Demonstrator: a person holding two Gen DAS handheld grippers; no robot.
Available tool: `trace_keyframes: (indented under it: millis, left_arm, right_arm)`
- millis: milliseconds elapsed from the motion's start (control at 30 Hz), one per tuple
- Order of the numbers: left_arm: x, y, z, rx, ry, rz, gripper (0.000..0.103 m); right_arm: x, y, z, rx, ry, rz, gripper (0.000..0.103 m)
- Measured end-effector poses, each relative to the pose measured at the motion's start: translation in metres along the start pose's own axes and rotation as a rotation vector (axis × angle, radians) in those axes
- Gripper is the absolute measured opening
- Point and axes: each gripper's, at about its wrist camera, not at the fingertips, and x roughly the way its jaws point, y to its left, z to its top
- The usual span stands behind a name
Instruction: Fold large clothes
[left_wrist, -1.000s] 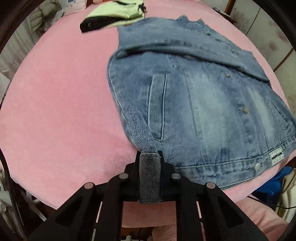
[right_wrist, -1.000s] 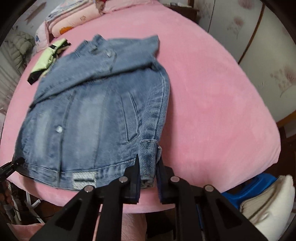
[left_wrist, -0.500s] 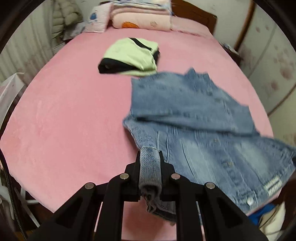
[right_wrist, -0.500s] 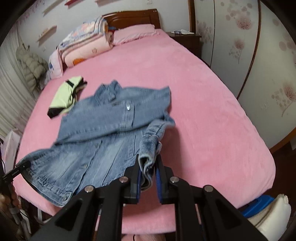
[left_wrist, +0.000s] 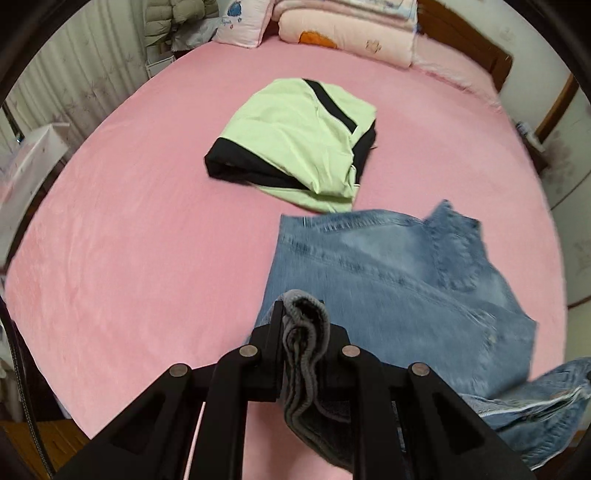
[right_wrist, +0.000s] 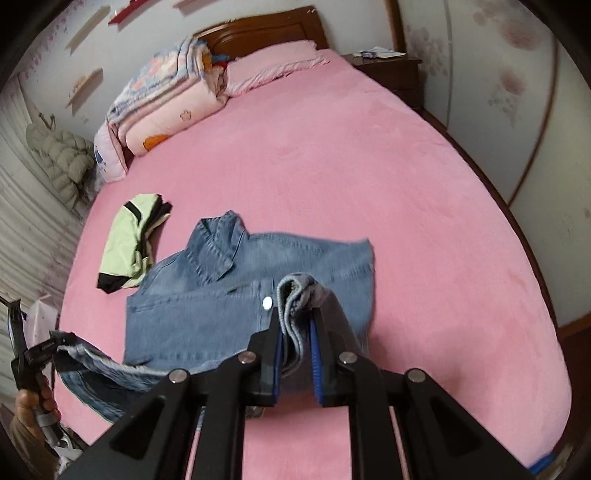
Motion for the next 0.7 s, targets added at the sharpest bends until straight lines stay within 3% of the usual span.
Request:
trace_keyframes:
  millis: [133,300,333,367,433,500,567,600,700]
  left_arm:
    - [0.056,-0.03,0.042,0.015,0.055,0.072,0.011]
    - [0.126,-0.063,0.063,0.099,0.113,0.171,0.015]
    - [0.138,-0.066,0.064,0.115,0.12,0.186,0.021]
    - [0.149,-0.069,0.064,0.133,0.119,0.194,0.034]
    - [0.164,-0.075,0.066,0.172,0.095,0.198,0.051]
    - [0.173,-0.08,0.069,0.22,0.071,0.199,0.053]
    - [0.175,-0.08,0.071,0.249,0.062,0.167,0.063]
    - [0.173,-0.078,0.073,0.257,0.05,0.147,0.066]
    - [0.16,-0.066,0.074,0.252,-0.01,0.064,0.072]
  right_arm:
    - [0.059,-0.001,0.048,-0.005,0.049,-0.024,0.012]
    - [0.133,-0.012,0.09,0.031,0.108,-0.064,0.01]
    - [0.142,-0.014,0.092,0.027,0.112,-0.074,0.01]
    - [0.15,-0.015,0.094,0.017,0.114,-0.091,0.01]
    - [0.169,-0.018,0.097,0.006,0.135,-0.11,0.01]
    - [0.181,-0.023,0.096,0.006,0.153,-0.12,0.011]
    - [0.189,-0.029,0.091,0.003,0.179,-0.107,0.011]
    - [0.189,-0.031,0.088,0.001,0.178,-0.104,0.014]
    - [0.187,-0.042,0.078,-0.004,0.156,-0.085,0.043]
